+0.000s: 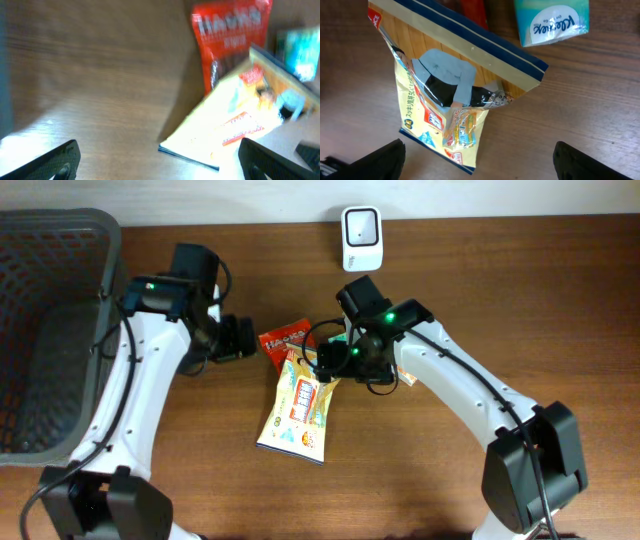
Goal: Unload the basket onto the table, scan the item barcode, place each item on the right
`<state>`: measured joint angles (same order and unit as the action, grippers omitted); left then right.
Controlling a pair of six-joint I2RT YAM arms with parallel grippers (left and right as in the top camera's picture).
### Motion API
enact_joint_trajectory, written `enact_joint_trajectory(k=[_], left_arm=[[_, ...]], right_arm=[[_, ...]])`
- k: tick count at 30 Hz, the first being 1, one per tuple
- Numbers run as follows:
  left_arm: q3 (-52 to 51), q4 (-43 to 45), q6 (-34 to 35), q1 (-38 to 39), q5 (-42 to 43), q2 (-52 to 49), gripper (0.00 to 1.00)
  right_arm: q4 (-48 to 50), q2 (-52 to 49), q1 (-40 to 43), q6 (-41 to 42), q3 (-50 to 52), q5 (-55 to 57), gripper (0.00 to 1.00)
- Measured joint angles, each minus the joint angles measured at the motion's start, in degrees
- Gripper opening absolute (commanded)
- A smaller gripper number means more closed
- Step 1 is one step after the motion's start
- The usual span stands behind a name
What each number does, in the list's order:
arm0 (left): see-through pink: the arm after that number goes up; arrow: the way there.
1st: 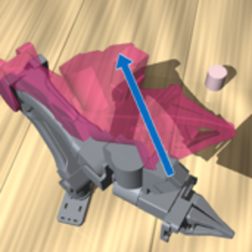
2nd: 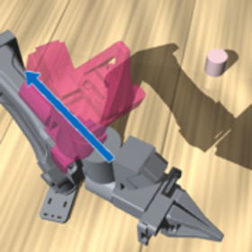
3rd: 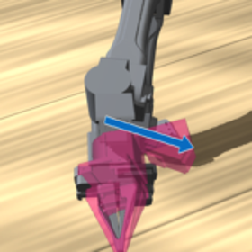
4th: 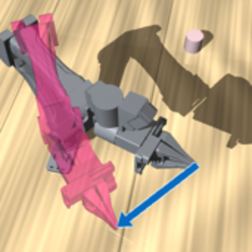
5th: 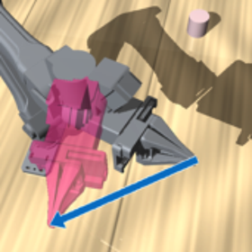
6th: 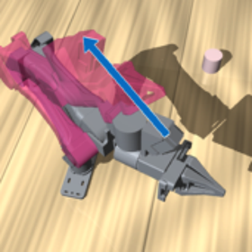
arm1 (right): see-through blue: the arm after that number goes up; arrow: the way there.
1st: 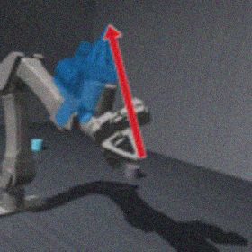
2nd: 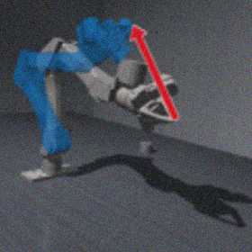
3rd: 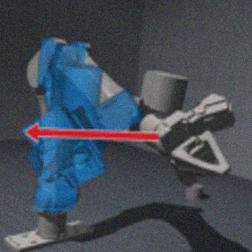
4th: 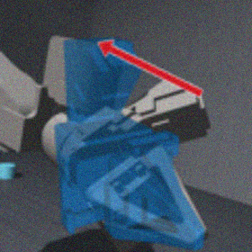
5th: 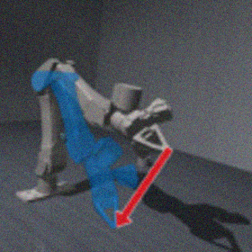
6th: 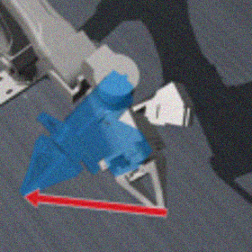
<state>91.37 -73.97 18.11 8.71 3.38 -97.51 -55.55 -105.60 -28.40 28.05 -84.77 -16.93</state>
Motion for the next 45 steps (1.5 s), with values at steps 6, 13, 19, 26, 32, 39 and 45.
enact_joint_trajectory(k=[6,13,19,26,32,39,45], left_arm=[[-15.96,12.33,-11.21,0.00,15.43,-1.51,0.99],[-28.33,26.69,-20.76,0.22,31.15,-4.63,0.99],[-29.05,26.75,-26.82,0.33,35.89,-8.28,0.63],[-29.14,29.53,-27.93,0.46,36.52,-11.47,0.82],[-29.07,29.73,-25.81,0.70,37.22,-11.65,0.61],[-28.98,29.62,-24.57,1.86,40.33,-15.65,0.00],[-19.98,15.76,-24.04,2.10,35.63,-15.72,0.00]], right_arm=[[-4.11,0.00,12.87,-5.44,-2.14,-12.09,0.97],[-10.14,0.00,19.91,-18.27,-2.56,-25.90,1.00],[-10.25,0.00,19.91,-20.81,-2.56,-27.12,1.00],[-10.25,0.00,19.91,-21.03,-2.56,-27.17,0.98],[-10.51,0.00,19.91,-21.03,-2.56,-27.12,0.97],[-10.49,0.00,19.91,-21.05,-2.56,-27.12,0.90],[-13.51,-0.09,19.91,-21.73,-3.89,-24.48,0.79]])
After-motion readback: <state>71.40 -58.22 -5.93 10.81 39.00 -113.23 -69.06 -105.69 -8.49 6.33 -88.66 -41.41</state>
